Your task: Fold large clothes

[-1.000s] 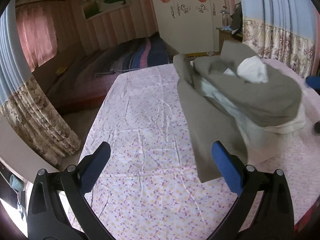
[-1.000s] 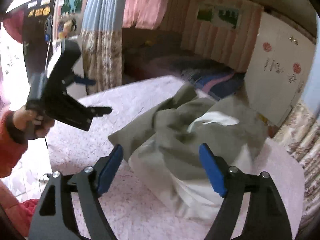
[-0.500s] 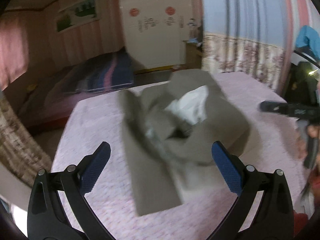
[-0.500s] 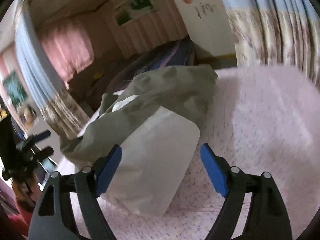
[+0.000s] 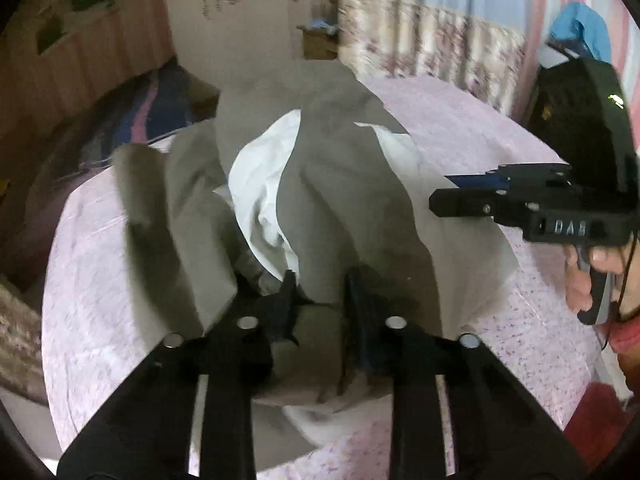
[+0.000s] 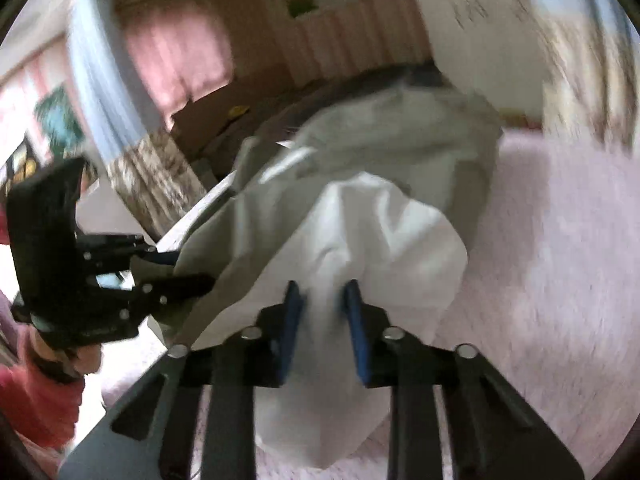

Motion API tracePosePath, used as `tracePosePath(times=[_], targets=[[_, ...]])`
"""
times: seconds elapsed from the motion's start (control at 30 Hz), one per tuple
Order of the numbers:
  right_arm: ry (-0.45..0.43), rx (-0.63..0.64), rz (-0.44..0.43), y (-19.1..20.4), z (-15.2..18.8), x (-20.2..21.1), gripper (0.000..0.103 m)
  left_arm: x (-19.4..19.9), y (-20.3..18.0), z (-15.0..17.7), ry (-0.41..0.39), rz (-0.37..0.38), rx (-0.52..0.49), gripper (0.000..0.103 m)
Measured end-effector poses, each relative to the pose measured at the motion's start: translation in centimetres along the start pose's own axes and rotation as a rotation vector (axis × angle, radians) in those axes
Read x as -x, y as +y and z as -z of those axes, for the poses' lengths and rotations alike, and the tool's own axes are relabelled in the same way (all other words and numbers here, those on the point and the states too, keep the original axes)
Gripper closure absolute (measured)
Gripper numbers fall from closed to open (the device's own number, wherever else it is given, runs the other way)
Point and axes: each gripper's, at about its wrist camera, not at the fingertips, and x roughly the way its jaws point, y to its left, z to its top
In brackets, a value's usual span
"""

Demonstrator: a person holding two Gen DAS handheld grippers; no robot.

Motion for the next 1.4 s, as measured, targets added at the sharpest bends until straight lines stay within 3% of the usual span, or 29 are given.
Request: tracePosePath(times=[0.17, 0.23, 0.4, 0.53, 0.63, 0.67, 0.7, 0.73, 0.8, 0.87, 1.03, 1.23, 1.4], targets=[[0.031, 0.214, -0.056, 6.8, -2.2, -1.1, 0.088, 5.2, 4.1, 3.1, -0.064, -0.087, 0.121, 0.087], [0.071, 0.301, -0.060, 9.1, -2.3, -2.9, 0.088, 6.4, 5.3, 5.5, -0.069, -0.159, 0.156, 0.092], [0.190, 0.457, 0.023, 10.9, -0.4, -8.3, 0.087, 3.0, 6.8, 10.1, 0.047, -0.192, 0.218, 0.091], [0.189, 0.510, 0.074, 11.7, -0.3, -8.8, 0.087, 1.6, 5.7, 9.4, 0.047, -0.276, 0.148, 0.088], [0.177, 0.509, 0.079, 11.9, -0.6, -7.4, 0.081, 1.8, 5.6, 9.2, 0.043, -0.270, 0.137, 0.087], [0.166, 0.502, 0.078, 11.9, -0.6, -6.6, 0.080, 2.1, 5.6, 9.1, 0.038, -0.267, 0.141, 0.083], [0.151, 0.499, 0.077, 12.0, -0.6, -5.4, 0.072, 2.5, 5.7, 9.2, 0.033, -0.272, 0.147, 0.071], [0.142, 0.499, 0.078, 12.2, -0.4, -4.3, 0.054, 3.0, 5.9, 9.2, 0.027, -0.285, 0.153, 0.062], [0.106, 0.500, 0.096, 12.6, -0.2, -2.2, 0.024, 3.8, 5.7, 8.3, 0.005, -0.313, 0.166, 0.006], [0.044, 0.497, 0.106, 12.7, 0.0, 0.3, 0.017, 5.1, 5.6, 7.8, -0.053, -0.320, 0.172, 0.003], [-0.054, 0.345, 0.183, 11.1, -0.3, 4.0, 0.003, 5.8, 6.4, 5.8, -0.056, -0.314, 0.218, 0.003], [-0.179, 0.022, 0.229, 5.7, 1.1, 5.4, 0.002, 6.0, 7.0, 3.9, -0.088, -0.348, 0.277, 0.003], [-0.162, -0.242, 0.236, 2.0, 3.4, 3.1, 0.002, 5.0, 7.1, 3.6, -0.099, -0.333, 0.332, 0.003]])
